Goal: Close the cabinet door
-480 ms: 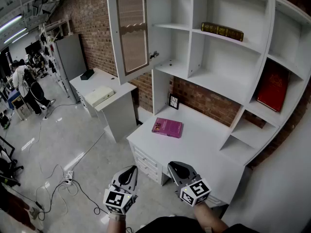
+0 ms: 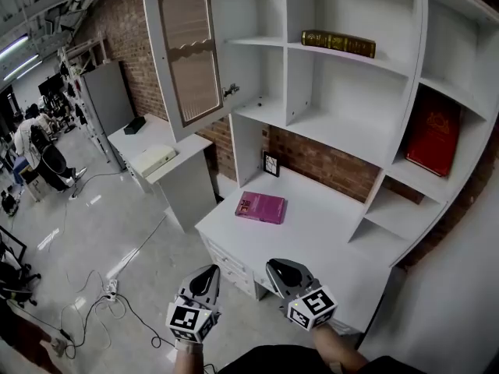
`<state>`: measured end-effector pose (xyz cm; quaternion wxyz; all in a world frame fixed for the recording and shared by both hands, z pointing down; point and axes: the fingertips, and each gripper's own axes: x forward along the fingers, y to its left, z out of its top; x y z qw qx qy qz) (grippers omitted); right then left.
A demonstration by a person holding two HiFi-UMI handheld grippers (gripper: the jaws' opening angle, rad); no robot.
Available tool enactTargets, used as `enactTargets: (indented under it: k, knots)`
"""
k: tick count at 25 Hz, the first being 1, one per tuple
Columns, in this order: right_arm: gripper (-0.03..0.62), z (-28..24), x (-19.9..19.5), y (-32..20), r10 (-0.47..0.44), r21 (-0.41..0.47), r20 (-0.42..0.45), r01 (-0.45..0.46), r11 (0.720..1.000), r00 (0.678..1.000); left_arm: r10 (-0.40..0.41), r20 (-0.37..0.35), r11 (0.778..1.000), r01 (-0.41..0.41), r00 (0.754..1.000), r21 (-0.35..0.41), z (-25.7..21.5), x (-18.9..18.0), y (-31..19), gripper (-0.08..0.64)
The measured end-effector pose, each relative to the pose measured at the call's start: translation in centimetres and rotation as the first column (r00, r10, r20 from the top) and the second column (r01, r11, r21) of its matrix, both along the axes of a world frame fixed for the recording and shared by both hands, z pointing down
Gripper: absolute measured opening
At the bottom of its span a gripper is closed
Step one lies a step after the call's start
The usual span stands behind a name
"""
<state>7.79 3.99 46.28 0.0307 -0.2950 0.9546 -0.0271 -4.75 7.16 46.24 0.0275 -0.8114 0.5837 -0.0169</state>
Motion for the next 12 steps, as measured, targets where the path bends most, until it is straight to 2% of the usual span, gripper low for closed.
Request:
enactTargets:
  k: [4,8,12]
  knots:
    - [0.037,0.4,1.1,-1.6,-0.021,-0.020,0.014,0.022,1.000,1.000,-0.022,-0.018,1.000,0.022,1.000,-0.019,0.7,1.2,-1.4,0.009]
    - [0.037,0.8,1.2,-3.4,-0.029,-0.029,0.007,0.029,0.999,1.000,-0.019,-0.005,0.999,0.019,1.000,-0.037,1.5,2.3,-3.1,0.009]
    - [0.037,1.2,0.2,-5.5,-0.028,-0.026,0.007,0.028,0.999,1.000,-0.026,-0.015,0.999,0.026,1.000,-0.031,1.7,1.2,-5.4,0.009]
